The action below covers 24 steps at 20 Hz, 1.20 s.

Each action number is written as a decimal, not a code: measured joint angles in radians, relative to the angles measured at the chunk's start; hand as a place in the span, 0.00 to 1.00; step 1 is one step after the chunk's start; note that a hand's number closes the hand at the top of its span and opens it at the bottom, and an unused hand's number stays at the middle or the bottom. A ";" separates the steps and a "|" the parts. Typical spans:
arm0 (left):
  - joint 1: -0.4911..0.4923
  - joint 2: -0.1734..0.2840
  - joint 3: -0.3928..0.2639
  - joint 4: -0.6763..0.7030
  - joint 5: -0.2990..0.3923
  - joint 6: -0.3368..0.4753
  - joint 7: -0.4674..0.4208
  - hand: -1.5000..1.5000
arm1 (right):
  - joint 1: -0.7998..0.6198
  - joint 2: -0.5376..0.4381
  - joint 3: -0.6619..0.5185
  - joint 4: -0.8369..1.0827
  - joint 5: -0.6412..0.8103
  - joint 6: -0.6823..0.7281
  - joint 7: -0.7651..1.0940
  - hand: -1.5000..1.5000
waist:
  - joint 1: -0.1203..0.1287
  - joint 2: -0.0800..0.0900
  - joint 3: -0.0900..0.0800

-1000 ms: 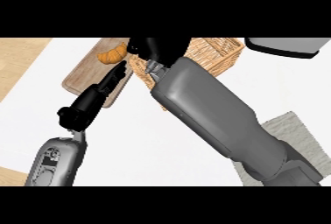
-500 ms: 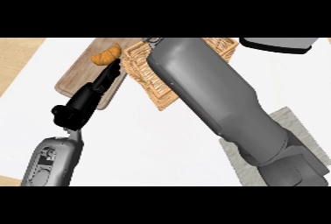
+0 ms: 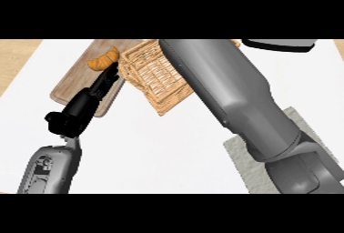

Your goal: Pick the can from the placemat and place it in the basket

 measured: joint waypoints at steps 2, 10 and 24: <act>0.008 0.003 0.004 -0.002 0.001 0.000 -0.003 0.50 | -0.002 0.000 -0.020 0.027 0.000 -0.018 0.000 1.00 | -0.006 0.000 0.001; 0.011 0.014 0.019 -0.010 0.004 0.002 -0.002 0.50 | 0.050 0.001 -0.042 0.129 0.001 -0.130 -0.029 1.00 | -0.025 0.001 0.002; 0.051 0.017 0.036 -0.020 0.004 0.013 -0.017 0.50 | 0.115 0.000 -0.060 0.221 0.140 -0.343 -0.030 0.00 | -0.059 -0.006 0.004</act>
